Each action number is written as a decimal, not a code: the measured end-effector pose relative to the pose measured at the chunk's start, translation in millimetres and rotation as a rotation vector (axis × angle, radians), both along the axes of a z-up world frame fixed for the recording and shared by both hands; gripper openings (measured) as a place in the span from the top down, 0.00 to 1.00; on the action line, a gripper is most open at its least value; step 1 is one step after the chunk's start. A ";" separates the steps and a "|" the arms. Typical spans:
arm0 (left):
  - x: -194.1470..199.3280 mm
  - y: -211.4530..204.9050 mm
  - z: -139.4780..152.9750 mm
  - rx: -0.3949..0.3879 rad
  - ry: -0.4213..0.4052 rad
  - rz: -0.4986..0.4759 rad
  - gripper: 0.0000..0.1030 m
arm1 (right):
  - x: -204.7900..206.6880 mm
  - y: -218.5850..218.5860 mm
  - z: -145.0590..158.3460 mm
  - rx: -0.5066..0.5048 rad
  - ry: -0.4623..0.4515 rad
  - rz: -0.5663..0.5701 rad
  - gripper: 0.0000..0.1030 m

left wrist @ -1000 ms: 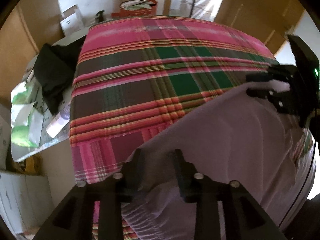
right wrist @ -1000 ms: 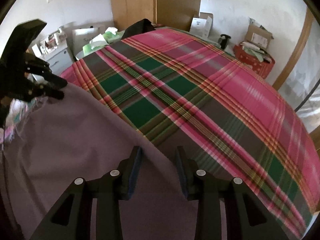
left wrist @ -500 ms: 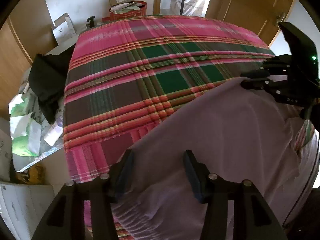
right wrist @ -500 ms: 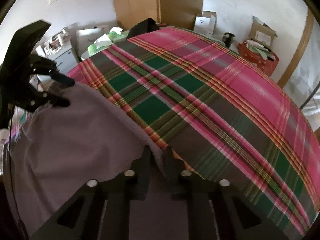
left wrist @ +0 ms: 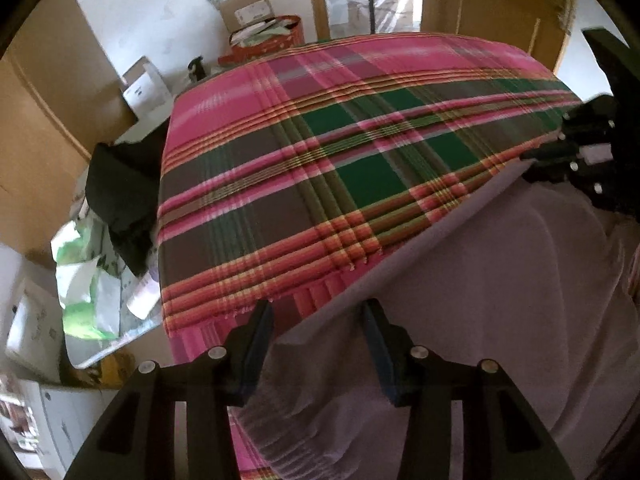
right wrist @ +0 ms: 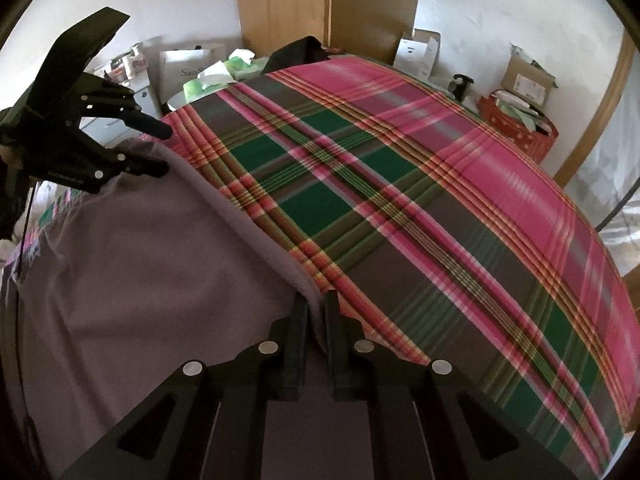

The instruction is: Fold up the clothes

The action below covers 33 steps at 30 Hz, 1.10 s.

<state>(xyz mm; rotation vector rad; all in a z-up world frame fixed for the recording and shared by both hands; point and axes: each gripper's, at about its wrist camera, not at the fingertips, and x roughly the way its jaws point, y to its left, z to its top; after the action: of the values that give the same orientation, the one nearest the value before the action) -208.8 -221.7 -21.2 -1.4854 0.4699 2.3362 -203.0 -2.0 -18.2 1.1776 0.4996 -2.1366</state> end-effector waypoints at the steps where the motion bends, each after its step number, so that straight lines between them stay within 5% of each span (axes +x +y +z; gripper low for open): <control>1: 0.7 -0.3 0.0 0.006 0.000 -0.004 0.58 | 0.3 0.2 0.1 -0.003 0.001 -0.006 0.93; 3: 2.2 -0.9 -0.1 0.017 0.001 -0.013 0.65 | 3.7 -0.9 0.3 0.005 0.015 -0.007 0.93; 7: 7.0 6.1 1.7 0.017 0.013 -0.019 0.95 | 11.8 -2.6 2.5 0.023 0.040 -0.006 0.96; 10: 13.9 15.0 4.1 -0.028 0.066 -0.029 0.95 | 18.3 -2.0 6.1 0.027 0.053 -0.010 0.96; 33: 84.0 13.4 64.3 0.035 0.165 0.006 0.96 | 98.3 4.7 69.3 0.008 0.172 -0.028 0.96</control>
<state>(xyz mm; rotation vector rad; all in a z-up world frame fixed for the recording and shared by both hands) -124.8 -208.2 43.1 -1.2865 0.4637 2.4705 -104.7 2.7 51.1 1.0146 0.5708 -2.2739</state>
